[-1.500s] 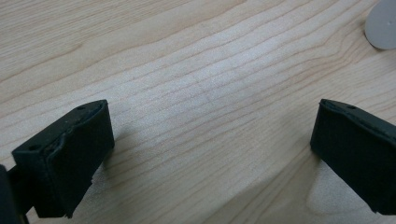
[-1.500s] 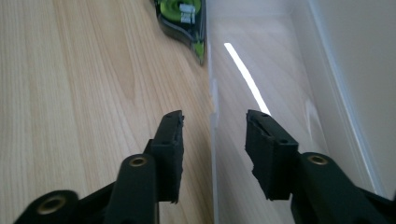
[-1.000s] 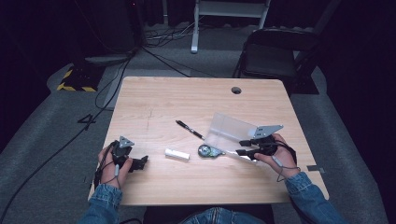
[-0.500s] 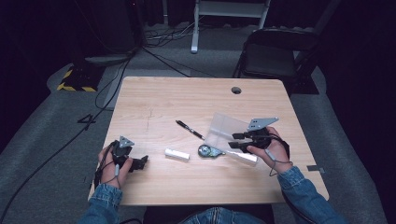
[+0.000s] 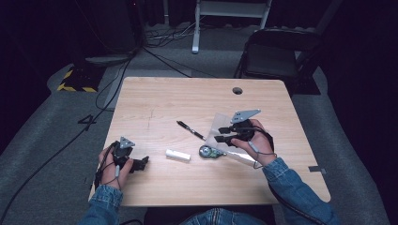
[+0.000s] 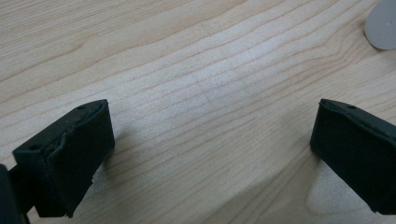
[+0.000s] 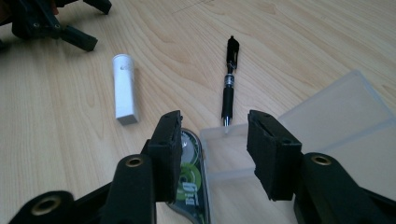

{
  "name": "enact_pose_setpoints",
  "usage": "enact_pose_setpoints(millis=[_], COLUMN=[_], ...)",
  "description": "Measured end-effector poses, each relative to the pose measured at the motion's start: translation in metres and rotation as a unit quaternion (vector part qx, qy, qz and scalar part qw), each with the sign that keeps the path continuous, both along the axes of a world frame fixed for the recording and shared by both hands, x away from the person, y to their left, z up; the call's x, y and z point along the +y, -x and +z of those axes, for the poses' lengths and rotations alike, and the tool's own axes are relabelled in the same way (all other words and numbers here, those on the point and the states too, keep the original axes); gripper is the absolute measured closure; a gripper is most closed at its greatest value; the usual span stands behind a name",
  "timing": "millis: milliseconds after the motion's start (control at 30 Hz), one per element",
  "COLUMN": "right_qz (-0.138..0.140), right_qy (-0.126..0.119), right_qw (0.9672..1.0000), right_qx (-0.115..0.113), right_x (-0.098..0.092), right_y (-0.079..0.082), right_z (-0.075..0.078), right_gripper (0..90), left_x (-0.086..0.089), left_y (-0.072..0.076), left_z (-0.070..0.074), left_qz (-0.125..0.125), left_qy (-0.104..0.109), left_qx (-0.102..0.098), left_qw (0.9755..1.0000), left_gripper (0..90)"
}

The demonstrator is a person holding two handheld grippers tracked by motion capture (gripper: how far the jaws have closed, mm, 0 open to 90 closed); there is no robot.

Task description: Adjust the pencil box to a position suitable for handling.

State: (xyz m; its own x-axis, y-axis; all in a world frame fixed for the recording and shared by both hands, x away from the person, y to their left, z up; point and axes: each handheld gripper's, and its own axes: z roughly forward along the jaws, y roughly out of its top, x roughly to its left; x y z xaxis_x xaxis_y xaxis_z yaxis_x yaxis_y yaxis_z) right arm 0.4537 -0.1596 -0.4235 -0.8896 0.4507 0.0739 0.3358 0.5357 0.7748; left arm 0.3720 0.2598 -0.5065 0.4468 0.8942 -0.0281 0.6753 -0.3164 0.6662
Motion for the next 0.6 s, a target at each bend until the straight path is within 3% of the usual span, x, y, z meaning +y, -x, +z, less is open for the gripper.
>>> enact_pose_setpoints(millis=[367,600], right_qz=[-0.002,-0.008], right_qy=[0.008,0.023], right_qw=[1.0,0.9997], right_qx=[0.003,0.006], right_x=[0.033,0.054], right_y=[-0.017,-0.029], right_z=[-0.002,-0.012], right_gripper=[54.4,54.0], left_x=[0.0,0.0], left_y=[0.001,0.001], left_z=[0.0,0.0], left_qz=[0.0,0.0], left_qy=[-0.003,-0.003], left_qx=[-0.001,-0.001], left_qw=[1.0,1.0], left_gripper=[0.0,0.0])
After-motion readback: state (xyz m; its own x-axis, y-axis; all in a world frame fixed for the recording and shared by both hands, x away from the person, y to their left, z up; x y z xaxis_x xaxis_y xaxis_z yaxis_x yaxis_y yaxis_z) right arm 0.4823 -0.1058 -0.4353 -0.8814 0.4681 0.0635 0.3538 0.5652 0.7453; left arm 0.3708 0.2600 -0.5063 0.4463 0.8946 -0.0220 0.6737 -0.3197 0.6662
